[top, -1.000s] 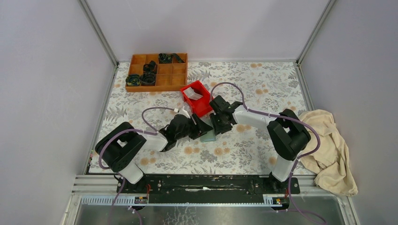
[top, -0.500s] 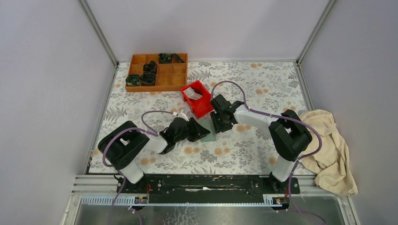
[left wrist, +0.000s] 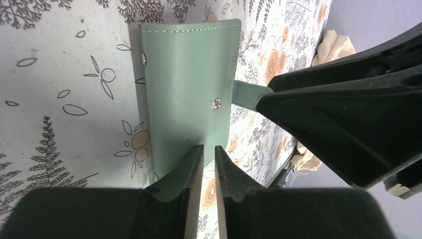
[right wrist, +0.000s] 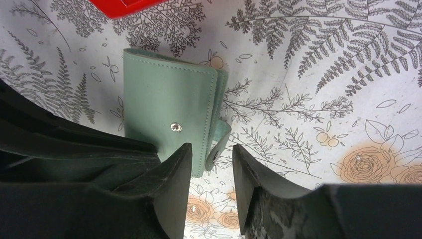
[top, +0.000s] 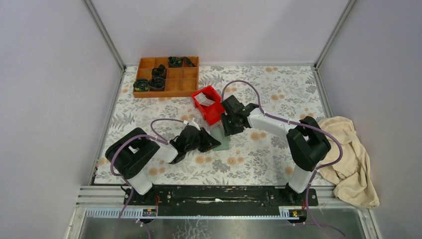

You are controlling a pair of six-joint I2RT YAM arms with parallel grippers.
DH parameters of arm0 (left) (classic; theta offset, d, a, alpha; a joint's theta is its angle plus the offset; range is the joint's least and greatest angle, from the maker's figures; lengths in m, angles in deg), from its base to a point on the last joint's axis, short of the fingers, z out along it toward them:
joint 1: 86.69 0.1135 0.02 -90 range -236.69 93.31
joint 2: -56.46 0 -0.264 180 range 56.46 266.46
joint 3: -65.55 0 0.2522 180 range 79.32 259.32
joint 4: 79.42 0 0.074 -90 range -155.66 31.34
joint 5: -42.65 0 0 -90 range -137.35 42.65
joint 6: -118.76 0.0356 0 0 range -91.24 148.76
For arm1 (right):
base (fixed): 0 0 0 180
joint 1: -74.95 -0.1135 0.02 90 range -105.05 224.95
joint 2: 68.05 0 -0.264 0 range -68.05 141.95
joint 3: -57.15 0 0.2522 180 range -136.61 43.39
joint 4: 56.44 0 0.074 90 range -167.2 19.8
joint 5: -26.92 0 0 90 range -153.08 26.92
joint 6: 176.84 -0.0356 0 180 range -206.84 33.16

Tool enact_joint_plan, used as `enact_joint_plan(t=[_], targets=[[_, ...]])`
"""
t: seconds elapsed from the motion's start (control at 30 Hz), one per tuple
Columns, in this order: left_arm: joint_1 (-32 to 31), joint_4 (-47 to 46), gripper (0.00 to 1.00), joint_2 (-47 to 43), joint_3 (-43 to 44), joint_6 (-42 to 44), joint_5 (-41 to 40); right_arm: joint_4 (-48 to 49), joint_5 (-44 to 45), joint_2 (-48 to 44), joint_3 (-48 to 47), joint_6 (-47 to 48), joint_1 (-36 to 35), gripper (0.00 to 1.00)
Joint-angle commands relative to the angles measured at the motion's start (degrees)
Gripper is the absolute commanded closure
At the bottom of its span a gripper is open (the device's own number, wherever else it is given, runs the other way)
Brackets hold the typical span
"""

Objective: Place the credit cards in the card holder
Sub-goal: Close the card holder at the center of the board.

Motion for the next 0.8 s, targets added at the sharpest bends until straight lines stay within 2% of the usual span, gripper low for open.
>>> enact_joint_plan(t=[0.0, 0.2, 0.47, 0.77], targets=[[-0.4, 3.6, 0.80, 1.6, 0.7, 1.8, 0.8, 0.5, 0.7, 0.5, -2.8, 0.3, 0.4, 0.57], [-0.5, 6.7, 0.83, 2.0, 1.7, 3.1, 0.7, 0.6, 0.6, 0.1, -1.8, 0.1, 0.4, 0.58], [-0.4, 9.4, 0.84, 3.4, 3.3, 4.1, 0.7, 0.2, 0.3, -0.6, -1.1, -0.2, 0.4, 0.68], [-0.4, 10.4, 0.85, 3.7, 3.8, 4.4, 0.9, -0.2, 0.2, -0.5, -0.6, -0.2, 0.4, 0.74]])
